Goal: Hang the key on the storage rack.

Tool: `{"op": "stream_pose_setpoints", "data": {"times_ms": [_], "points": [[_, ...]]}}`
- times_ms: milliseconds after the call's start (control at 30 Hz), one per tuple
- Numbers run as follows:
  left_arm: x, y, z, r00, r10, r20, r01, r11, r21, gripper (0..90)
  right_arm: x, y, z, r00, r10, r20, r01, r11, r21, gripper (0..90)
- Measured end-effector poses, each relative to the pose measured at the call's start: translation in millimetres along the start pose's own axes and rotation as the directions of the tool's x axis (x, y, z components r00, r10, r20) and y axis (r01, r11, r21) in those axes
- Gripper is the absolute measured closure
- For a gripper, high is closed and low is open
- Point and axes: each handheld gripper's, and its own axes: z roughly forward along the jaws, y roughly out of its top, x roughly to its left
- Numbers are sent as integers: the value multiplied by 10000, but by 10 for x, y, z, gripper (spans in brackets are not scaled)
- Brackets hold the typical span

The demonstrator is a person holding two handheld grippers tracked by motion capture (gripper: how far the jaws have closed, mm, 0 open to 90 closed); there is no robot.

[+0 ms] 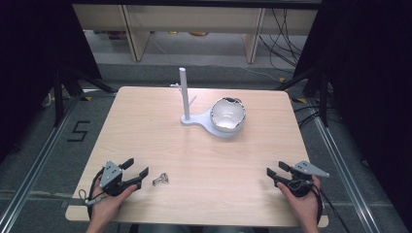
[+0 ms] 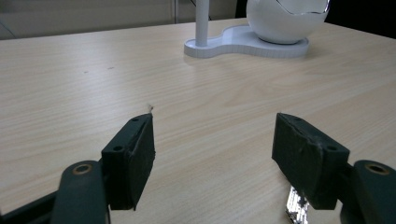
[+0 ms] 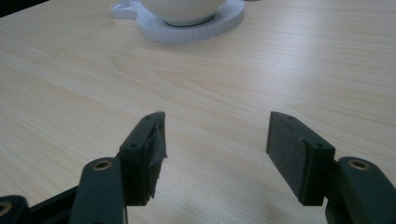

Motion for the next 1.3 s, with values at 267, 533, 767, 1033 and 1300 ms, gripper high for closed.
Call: {"op": "stream_pose_setpoints", "data": {"times_ms": [267, 533, 767, 1033, 1300], "points": [[-26, 243, 21, 9970, 12, 771, -49, 9988, 482, 337, -45, 3, -1, 9999, 93, -131, -93, 10000, -23, 382], [-167, 667, 132, 9670, 690, 2453, -1910, 8335, 5184, 313, 25, 4, 0, 9995, 305, -123, -303, 9994, 155, 383], [-235, 860, 377, 9348, 1049, 3393, -3207, 6598, 6795, 341, -4, 8, 6, 9999, 115, -28, -115, 9999, 73, 382], [-349, 860, 667, 8870, 1774, 4264, -4560, 4829, 7476, 401, 20, 9, 16, 9997, 248, -73, -246, 9991, 332, 381], [-459, 790, 880, 8592, 1781, 4796, -5110, 3454, 7871, 488, 35, 14, 5, 9992, 348, -171, -339, 9981, 524, 375]]}}
